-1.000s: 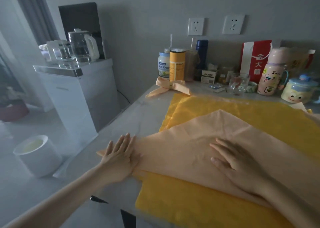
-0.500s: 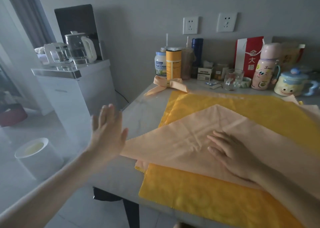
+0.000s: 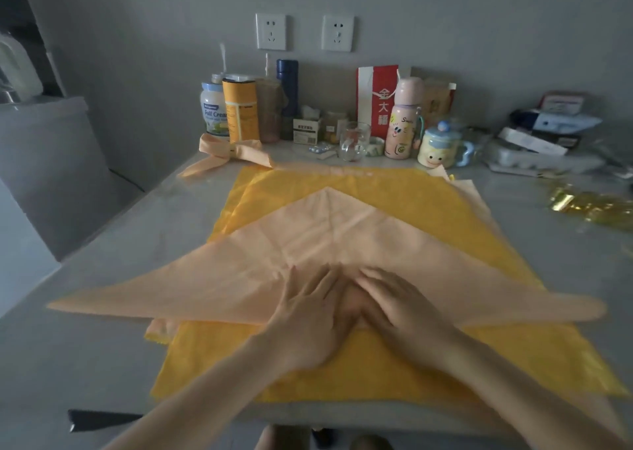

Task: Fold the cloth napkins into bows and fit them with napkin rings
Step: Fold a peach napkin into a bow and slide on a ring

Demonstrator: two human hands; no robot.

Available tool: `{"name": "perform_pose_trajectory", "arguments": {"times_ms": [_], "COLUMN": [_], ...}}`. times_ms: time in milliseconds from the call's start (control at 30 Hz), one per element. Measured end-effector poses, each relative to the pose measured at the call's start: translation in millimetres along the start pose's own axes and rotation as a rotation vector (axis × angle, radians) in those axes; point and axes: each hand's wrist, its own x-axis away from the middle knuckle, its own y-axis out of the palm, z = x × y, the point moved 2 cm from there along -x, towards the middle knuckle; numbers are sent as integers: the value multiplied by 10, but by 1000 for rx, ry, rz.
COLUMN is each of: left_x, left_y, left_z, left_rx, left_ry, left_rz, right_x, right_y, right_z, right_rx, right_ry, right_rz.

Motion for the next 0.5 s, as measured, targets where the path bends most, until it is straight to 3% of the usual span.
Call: {"name": "perform_pose_trajectory", "arguments": {"times_ms": [167,500], "left_x": [-26,-106], "left_y": [51,138], "left_z": [22,34], "left_rx": [8,-15], "left_ry": [11,34], "left_rz": [16,17], "right_x": [88,776], "right_y": [-52,-361], "right_z": [53,991], "right_rx": [68,100], "right_ry": [71,362], "right_rz": [-80,-156]}}
